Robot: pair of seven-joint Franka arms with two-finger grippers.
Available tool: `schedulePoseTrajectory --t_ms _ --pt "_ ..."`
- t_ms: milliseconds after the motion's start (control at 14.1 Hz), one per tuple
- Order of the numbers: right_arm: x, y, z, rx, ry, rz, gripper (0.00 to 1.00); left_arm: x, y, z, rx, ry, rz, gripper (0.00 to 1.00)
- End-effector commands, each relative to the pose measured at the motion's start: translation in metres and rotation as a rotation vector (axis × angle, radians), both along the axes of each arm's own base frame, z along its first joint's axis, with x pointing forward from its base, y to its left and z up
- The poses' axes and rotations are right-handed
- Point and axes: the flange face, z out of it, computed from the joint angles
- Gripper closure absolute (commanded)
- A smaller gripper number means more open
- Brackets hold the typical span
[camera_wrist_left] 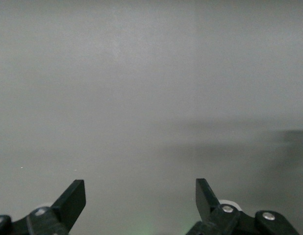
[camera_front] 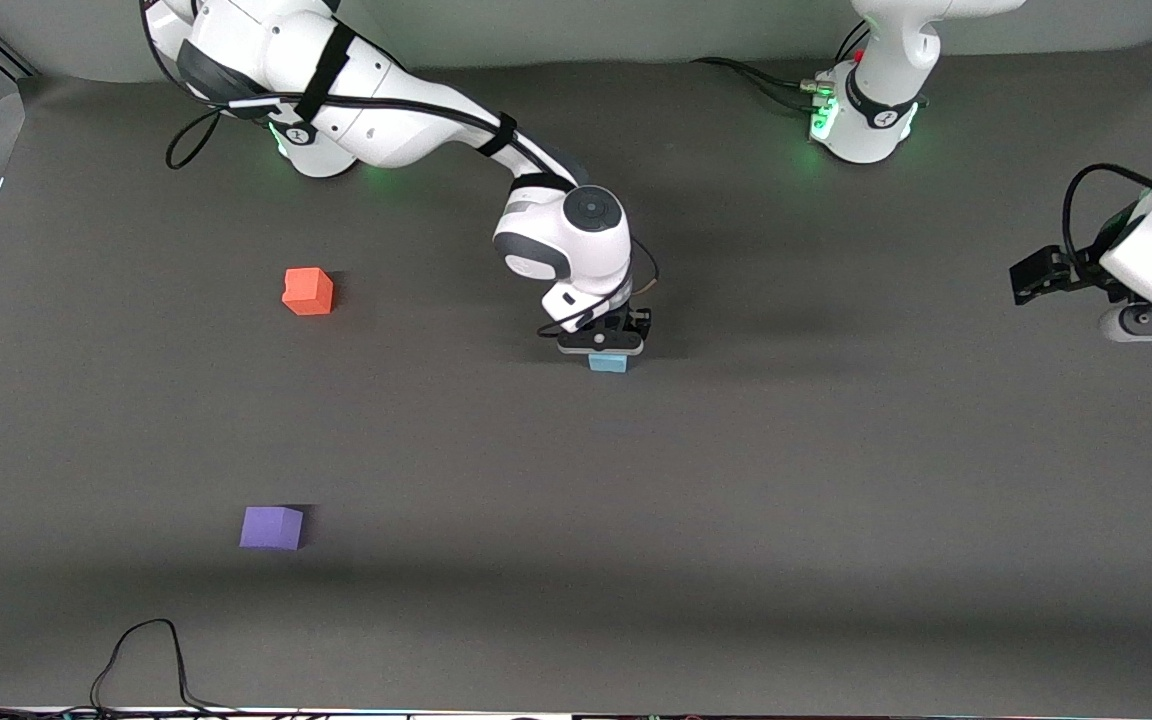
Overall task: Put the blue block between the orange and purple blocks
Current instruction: 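Carry the blue cube with the right gripper toward the orange cube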
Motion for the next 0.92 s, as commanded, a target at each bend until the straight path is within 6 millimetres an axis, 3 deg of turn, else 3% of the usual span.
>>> schedulePoseTrajectory --t_ms 0,142,284,426,568,639,852 --pt "0.024 -0.022 0.031 -0.071 -0.031 -0.054 0.83 -0.009 0.004 0.011 -0.019 -0.007 -0.027 0.0" --pt "0.042 -0.043 0.075 -0.073 -0.039 -0.104 0.82 -0.006 0.004 0.02 -0.019 -0.024 -0.029 0.0" --pt "0.061 -0.089 0.117 -0.082 -0.02 -0.108 0.82 -0.004 0.003 0.028 -0.021 -0.027 -0.027 0.0" --pt "0.073 -0.151 0.144 -0.085 0.018 -0.099 0.82 -0.004 0.0 0.032 -0.037 -0.028 -0.026 0.0" --pt "0.095 -0.234 0.161 -0.106 0.047 -0.105 0.82 -0.005 -0.003 0.028 -0.037 0.027 -0.062 0.0" --pt "0.103 -0.266 0.173 -0.087 0.064 -0.102 0.82 -0.005 -0.002 0.029 -0.039 0.032 -0.086 0.0" --pt "0.12 -0.375 0.177 -0.051 0.117 -0.102 0.82 -0.005 -0.004 0.03 -0.045 0.03 -0.082 0.0"
